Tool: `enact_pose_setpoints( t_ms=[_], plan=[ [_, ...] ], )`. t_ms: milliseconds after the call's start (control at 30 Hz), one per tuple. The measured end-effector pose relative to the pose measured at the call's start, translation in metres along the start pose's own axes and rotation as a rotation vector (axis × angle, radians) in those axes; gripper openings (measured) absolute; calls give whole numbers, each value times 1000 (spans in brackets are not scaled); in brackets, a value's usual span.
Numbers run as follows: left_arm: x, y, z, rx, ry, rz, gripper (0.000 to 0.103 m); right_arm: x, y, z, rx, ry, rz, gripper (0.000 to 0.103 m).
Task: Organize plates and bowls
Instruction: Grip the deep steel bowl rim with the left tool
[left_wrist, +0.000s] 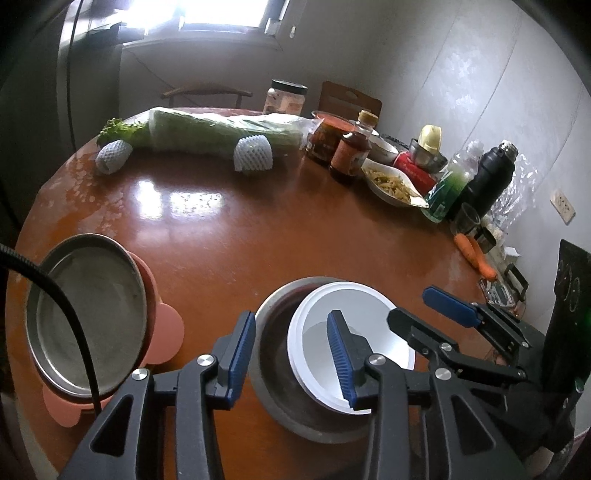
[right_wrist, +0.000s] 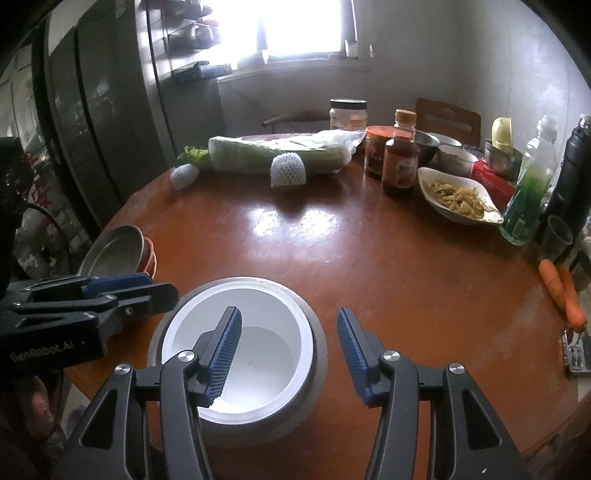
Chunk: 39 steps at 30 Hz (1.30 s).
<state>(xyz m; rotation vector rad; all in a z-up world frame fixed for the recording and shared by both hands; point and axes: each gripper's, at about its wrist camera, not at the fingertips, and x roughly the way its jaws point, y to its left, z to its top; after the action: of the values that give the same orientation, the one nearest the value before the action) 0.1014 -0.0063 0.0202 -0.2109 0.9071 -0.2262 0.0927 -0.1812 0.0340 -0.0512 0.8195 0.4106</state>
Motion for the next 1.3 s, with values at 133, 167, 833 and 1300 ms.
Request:
enact_pose_setpoints(
  t_ms=[133, 167, 833, 1300],
  plan=[
    [1, 7, -1, -13, 7, 17, 43, 0, -4, -1, 8, 6, -3, 60],
    [2, 7, -2, -14, 11, 16, 44, 1, -5, -2, 11, 8, -4, 60],
    [32, 9, -11, -57, 99, 7, 51, 19, -13, -19, 47, 88, 35, 61],
    [55, 11, -12, -60, 162, -1, 51, 37, -18, -23, 81, 141, 50, 61]
  ],
)
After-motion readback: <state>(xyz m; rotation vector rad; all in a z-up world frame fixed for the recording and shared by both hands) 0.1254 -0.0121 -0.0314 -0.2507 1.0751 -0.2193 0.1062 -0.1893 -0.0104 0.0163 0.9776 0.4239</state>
